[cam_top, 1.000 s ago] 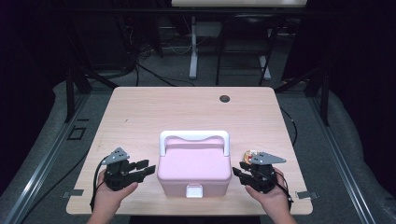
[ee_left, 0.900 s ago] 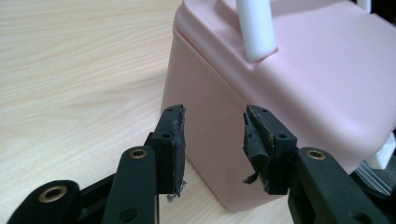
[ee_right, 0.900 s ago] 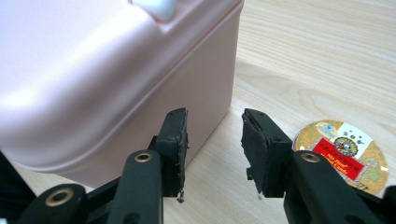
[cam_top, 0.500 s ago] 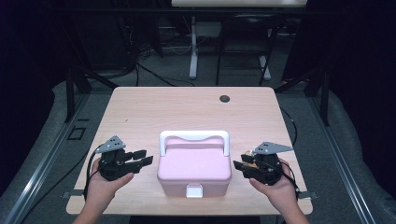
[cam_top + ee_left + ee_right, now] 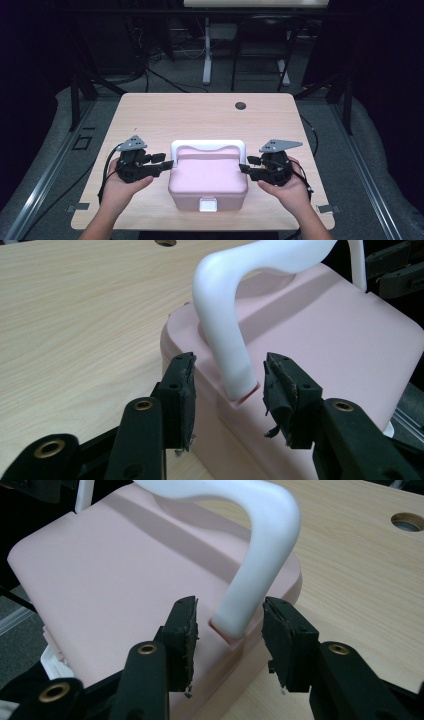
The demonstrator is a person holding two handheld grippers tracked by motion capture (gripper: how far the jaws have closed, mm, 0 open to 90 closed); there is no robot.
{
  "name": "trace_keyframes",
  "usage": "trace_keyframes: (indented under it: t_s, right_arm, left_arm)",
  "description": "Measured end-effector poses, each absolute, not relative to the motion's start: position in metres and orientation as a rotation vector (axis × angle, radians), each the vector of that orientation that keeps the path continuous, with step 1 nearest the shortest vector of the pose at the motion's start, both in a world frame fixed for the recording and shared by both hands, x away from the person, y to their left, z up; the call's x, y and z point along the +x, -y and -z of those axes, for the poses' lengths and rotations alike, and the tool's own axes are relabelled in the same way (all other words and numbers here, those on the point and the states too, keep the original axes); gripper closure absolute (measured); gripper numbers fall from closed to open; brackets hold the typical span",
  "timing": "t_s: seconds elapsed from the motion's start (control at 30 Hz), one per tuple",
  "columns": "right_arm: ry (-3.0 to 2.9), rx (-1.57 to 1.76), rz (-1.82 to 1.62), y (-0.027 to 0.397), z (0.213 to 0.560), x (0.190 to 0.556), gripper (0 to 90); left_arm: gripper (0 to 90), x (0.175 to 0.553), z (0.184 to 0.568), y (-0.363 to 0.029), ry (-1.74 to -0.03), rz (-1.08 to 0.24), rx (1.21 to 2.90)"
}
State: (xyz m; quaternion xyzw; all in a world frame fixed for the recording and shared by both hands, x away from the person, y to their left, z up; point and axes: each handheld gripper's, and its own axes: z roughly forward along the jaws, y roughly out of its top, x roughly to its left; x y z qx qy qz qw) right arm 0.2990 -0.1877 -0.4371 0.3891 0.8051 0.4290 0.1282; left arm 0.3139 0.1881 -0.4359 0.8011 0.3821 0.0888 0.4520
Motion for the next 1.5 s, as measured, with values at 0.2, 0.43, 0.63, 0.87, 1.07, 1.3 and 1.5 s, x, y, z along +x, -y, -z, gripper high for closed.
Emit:
trace_keyframes:
  t_s: [0.2, 0.43, 0.63, 0.87, 1.07, 1.3, 1.5]
  right_arm:
    - [-2.334, 1.148, -1.266, 0.186, 0.439, 0.309, 57.0]
    - [-2.341, 1.162, -1.292, 0.185, 0.438, 0.319, 61.2]
    - [-2.353, 1.147, -1.277, 0.183, 0.44, 0.319, 64.0]
    - [-2.359, 1.112, -1.295, 0.185, 0.441, 0.314, 68.2]
    - [-2.369, 1.077, -1.311, 0.186, 0.44, 0.308, 72.7]
    - [-2.391, 1.063, -1.304, 0.185, 0.438, 0.302, 73.8]
    - [-2.388, 1.057, -1.302, 0.184, 0.436, 0.299, 74.0]
  left_arm:
    - [52.6, 0.325, 0.437, -0.179, -0.958, -0.205, 1.973]
    - [58.4, 0.332, 0.437, -0.172, -0.945, -0.192, 1.987]
    - [62.4, 0.329, 0.442, -0.172, -0.938, -0.206, 1.989]
    - [69.1, 0.323, 0.444, -0.172, -0.917, -0.214, 1.98]
    - [73.4, 0.316, 0.445, -0.175, -0.896, -0.213, 1.97]
    - [73.8, 0.31, 0.443, -0.175, -0.88, -0.227, 1.994]
    - [73.8, 0.31, 0.441, -0.177, -0.885, -0.219, 1.983]
